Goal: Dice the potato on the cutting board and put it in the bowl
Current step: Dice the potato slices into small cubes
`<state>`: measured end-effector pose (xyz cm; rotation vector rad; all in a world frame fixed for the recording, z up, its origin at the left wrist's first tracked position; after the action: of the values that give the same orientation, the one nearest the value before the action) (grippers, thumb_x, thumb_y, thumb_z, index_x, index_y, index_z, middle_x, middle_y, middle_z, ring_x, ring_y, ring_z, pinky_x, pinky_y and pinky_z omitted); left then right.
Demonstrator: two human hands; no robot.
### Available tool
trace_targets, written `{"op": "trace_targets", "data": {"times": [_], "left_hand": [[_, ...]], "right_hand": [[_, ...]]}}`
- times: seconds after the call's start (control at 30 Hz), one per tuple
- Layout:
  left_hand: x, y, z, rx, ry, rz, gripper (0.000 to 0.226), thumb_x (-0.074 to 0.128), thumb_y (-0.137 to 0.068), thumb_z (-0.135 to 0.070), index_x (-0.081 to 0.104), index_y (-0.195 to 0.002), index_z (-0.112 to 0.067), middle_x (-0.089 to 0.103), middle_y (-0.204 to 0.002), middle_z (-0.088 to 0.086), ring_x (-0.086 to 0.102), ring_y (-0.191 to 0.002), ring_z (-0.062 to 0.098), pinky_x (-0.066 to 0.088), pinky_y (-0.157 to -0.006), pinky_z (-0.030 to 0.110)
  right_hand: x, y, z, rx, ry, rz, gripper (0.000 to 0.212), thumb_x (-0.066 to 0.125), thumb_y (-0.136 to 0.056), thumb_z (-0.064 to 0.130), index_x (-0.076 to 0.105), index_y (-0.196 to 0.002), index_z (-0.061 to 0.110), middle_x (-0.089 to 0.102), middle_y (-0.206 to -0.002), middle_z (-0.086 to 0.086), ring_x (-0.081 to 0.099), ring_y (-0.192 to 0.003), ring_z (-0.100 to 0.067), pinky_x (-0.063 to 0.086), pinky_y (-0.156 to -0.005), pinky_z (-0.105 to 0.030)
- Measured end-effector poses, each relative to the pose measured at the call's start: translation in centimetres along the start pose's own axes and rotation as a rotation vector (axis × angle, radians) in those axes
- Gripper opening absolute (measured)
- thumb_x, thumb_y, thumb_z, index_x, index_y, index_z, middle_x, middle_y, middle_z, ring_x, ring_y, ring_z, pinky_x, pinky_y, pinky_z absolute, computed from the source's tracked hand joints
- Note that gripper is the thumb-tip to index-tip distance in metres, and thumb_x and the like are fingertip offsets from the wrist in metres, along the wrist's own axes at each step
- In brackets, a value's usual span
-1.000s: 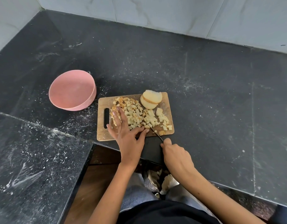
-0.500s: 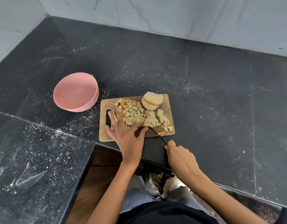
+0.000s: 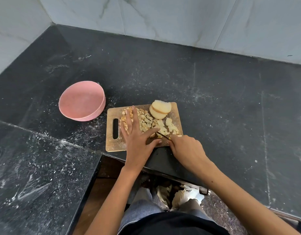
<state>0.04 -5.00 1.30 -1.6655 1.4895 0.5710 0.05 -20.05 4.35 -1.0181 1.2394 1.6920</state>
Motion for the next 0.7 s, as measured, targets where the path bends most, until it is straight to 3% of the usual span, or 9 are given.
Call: {"op": "trace_targets", "data": {"times": [0.13, 0.23, 0.33, 0.47, 0.7], "left_hand": [[-0.2, 0.6, 0.0, 0.001, 0.006, -0.006, 0.015, 0.082, -0.072, -0.035, 0.070, -0.074, -0.027, 0.000, -0.163, 0.009, -0.013, -0.148, 0.027, -0.009, -0.116, 0.053], [0.3, 1.4, 0.2, -0.027, 0.001, -0.017, 0.009, 0.080, -0.076, -0.035, 0.074, -0.080, -0.030, 0.004, -0.163, 0.010, -0.011, -0.149, 0.028, -0.004, -0.115, 0.059], [0.9, 1.3, -0.2, -0.070, -0.006, -0.025, 0.012, 0.079, -0.077, -0.037, 0.076, -0.085, -0.029, 0.003, -0.162, 0.009, -0.011, -0.149, 0.024, -0.011, -0.117, 0.050], [1.6, 0.7, -0.3, -0.114, -0.048, -0.018, 0.005, 0.078, -0.078, -0.033, 0.075, -0.078, -0.028, 0.001, -0.162, 0.007, -0.011, -0.149, 0.025, -0.020, -0.115, 0.041], [1.6, 0.8, -0.3, -0.061, -0.049, 0.001, 0.012, 0.076, -0.081, -0.024, 0.068, -0.072, -0.024, 0.003, -0.162, 0.010, -0.013, -0.149, 0.025, -0.021, -0.114, 0.039]], "right_hand": [[0.7, 0.9, -0.8, 0.034, -0.063, 0.013, 0.034, 0.028, -0.103, 0.039, 0.051, -0.104, 0.013, 0.062, -0.099, -0.011, 0.061, -0.090, -0.032, 0.037, -0.066, -0.034], [1.1, 1.6, -1.6, 0.057, -0.160, 0.012, 0.031, 0.030, -0.102, 0.041, 0.047, -0.093, 0.017, 0.061, -0.090, -0.009, 0.060, -0.086, -0.032, 0.035, -0.062, -0.033], [1.6, 2.2, -2.3, 0.081, -0.213, -0.002, 0.030, 0.030, -0.101, 0.041, 0.046, -0.091, 0.017, 0.058, -0.082, -0.005, 0.059, -0.081, -0.030, 0.036, -0.060, -0.033], [1.9, 2.9, -2.8, 0.077, -0.284, -0.024, 0.028, 0.032, -0.101, 0.040, 0.049, -0.097, 0.019, 0.061, -0.078, -0.006, 0.060, -0.075, -0.028, 0.046, -0.064, -0.036], [2.4, 3.7, -3.1, 0.080, -0.305, -0.010, 0.032, 0.031, -0.101, 0.042, 0.044, -0.084, 0.017, 0.054, -0.069, 0.000, 0.053, -0.066, -0.022, 0.042, -0.060, -0.034]]}}
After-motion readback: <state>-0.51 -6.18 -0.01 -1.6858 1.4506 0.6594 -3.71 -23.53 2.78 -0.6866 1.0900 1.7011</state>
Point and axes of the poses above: each hand's wrist, its own y-axis away from the middle knuckle, its own x-axis out of the palm, z = x × y, the point moved 3 cm from there along -y, towards the middle knuckle
